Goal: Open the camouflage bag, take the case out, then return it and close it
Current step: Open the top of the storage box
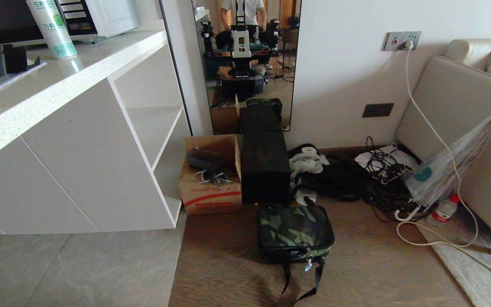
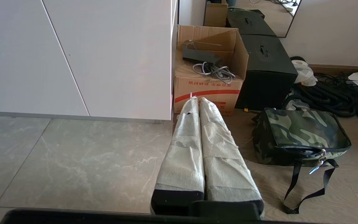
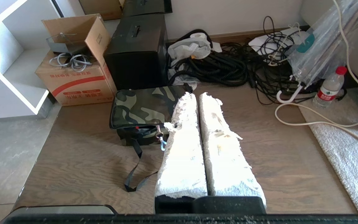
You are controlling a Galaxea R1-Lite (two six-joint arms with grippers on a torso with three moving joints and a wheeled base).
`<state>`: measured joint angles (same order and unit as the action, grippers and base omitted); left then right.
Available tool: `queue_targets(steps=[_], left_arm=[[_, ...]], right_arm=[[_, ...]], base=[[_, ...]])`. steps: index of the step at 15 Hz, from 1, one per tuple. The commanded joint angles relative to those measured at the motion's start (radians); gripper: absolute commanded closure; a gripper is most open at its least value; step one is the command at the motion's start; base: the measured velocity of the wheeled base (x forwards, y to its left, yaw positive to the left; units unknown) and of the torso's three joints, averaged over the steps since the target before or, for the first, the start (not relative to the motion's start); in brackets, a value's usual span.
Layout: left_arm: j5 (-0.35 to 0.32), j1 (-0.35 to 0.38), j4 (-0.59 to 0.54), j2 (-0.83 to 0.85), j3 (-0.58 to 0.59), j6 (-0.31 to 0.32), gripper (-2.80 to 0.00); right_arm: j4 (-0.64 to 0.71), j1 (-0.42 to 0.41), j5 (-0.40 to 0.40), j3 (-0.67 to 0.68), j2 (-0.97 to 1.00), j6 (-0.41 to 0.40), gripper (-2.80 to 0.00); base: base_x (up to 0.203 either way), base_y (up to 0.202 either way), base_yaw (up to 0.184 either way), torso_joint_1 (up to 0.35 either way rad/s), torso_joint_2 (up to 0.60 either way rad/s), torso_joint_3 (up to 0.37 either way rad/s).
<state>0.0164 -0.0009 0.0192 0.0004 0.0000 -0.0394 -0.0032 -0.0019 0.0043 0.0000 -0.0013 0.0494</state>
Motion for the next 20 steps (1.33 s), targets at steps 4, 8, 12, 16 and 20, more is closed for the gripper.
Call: queue_targets(steps=[4,8,12,16,20], left_arm=[[0.0,0.0,0.001,0.0,0.011,-0.001,0.0],[0.0,0.001,0.001,0.0,0.011,-0.001,0.0],[0.0,0.0,0.001,0.0,0.011,-0.001,0.0],[0.0,0.0,0.001,0.0,0.011,-0.001,0.0],[0.0,-0.001,0.001,0.0,0.011,-0.002,0.0]], right_arm=[[0.0,-0.001,0.0,0.0,0.0,0.0,0.0],[0.0,0.0,0.0,0.0,0.0,0.0,0.0],[0.0,0.0,0.0,0.0,0.0,0.0,0.0],[0.0,0.0,0.0,0.0,0.0,0.0,0.0],[0.0,0.0,0.0,0.0,0.0,0.0,0.0]], base=[[0.0,0.0,0.0,0.0,0.0,0.0],[0.0,0.0,0.0,0.0,0.0,0.0],[0.0,0.0,0.0,0.0,0.0,0.0],[0.0,0.0,0.0,0.0,0.0,0.0],[0.0,0.0,0.0,0.0,0.0,0.0]])
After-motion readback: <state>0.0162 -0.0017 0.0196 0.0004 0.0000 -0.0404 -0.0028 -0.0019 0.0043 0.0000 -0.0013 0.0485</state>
